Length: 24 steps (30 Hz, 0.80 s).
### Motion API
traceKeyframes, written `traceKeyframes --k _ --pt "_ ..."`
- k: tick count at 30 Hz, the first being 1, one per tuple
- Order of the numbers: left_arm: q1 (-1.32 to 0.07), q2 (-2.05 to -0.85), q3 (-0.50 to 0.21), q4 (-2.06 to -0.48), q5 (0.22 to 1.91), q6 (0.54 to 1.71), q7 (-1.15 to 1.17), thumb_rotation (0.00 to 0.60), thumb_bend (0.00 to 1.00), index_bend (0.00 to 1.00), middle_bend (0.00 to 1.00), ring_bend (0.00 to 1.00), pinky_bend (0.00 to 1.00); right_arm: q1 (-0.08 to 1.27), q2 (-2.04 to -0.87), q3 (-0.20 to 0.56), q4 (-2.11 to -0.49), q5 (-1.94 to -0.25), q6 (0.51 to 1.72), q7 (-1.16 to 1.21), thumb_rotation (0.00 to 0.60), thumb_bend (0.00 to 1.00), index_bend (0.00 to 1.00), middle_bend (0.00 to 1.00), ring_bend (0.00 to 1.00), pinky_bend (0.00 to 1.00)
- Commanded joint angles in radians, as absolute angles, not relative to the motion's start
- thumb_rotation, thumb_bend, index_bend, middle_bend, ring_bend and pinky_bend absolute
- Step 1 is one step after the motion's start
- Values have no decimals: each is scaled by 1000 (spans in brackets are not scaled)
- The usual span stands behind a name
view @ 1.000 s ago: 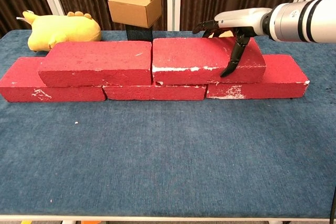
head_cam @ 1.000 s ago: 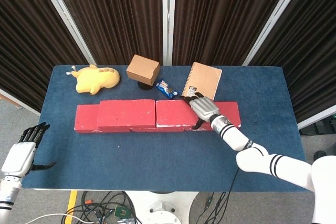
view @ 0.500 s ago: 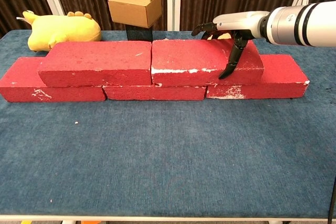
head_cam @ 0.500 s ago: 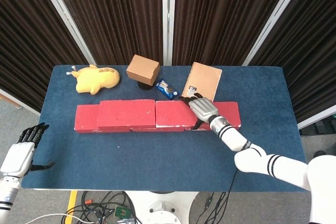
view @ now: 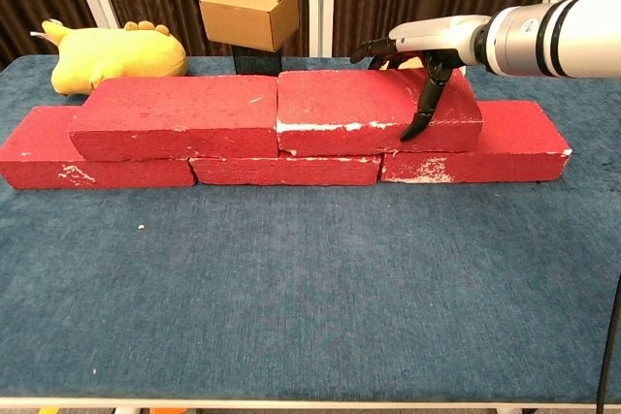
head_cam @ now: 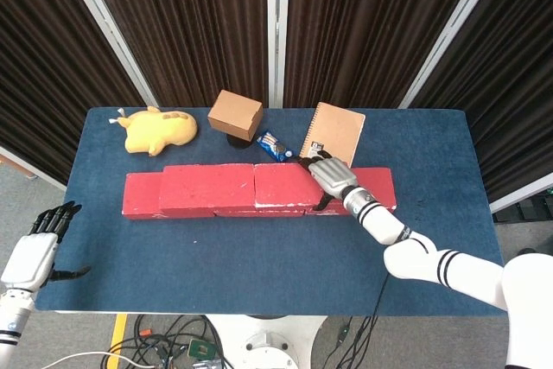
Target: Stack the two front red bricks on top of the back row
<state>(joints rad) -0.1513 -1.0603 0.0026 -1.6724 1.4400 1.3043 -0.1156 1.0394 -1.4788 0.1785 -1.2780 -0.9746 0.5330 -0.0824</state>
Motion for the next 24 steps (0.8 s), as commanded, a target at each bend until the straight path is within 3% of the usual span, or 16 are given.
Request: traceKeyframes --k 1,24 --pt "-151 -1060 3 -1671 1439 1303 -117 600 0 0 0 0 0 1042 -1481 180 -1273 -979 528 -76 600 48 0 238 180 0" --pt "-151 -1060 4 -1665 1436 1296 -125 600 0 0 0 0 0 1049 -1497 171 -1251 -980 521 -60 600 51 0 236 180 0"
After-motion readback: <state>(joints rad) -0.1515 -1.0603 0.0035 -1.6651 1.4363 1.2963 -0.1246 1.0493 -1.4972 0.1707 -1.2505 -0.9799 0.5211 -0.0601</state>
